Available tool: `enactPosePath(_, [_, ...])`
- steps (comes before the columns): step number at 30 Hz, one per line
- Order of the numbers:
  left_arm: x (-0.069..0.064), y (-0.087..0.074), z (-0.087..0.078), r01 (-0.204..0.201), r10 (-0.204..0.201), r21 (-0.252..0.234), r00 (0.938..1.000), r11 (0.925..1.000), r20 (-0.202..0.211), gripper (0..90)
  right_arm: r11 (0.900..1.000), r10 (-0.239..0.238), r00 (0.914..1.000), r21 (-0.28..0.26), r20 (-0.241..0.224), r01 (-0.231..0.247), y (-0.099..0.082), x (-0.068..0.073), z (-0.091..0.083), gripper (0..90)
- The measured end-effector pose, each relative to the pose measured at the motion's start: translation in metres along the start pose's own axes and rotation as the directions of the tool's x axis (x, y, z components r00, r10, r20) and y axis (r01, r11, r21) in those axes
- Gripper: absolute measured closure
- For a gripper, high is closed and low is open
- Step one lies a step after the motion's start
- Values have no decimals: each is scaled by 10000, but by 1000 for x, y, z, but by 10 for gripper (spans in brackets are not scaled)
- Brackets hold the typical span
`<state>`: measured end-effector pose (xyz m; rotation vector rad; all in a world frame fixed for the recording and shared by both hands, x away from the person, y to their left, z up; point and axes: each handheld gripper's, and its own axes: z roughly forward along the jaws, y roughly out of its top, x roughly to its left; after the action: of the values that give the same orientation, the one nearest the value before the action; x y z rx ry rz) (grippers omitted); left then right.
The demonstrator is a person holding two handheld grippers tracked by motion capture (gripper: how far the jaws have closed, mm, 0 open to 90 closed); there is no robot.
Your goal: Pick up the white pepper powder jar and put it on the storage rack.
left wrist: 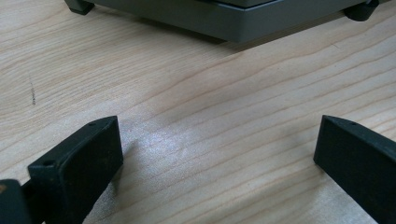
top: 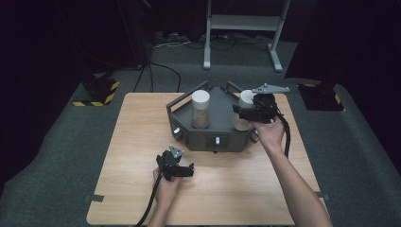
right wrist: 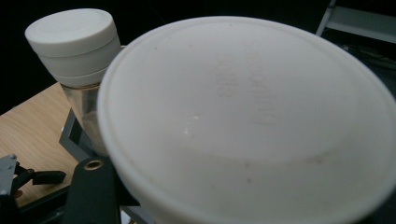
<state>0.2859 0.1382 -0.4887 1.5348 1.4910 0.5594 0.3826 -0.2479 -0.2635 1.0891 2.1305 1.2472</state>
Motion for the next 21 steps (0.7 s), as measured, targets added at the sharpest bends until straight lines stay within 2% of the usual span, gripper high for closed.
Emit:
enactPosePath(12, [0,0,0,5,-5,-3,10000,10000,-2,12,9996,68,9994,260,325,-76,9,4,18,352])
enactPosePath(21, [0,0,0,17,-17,-12,10000,10000,-2,12,9990,108,9989,437,465,-128,9,6,30,352])
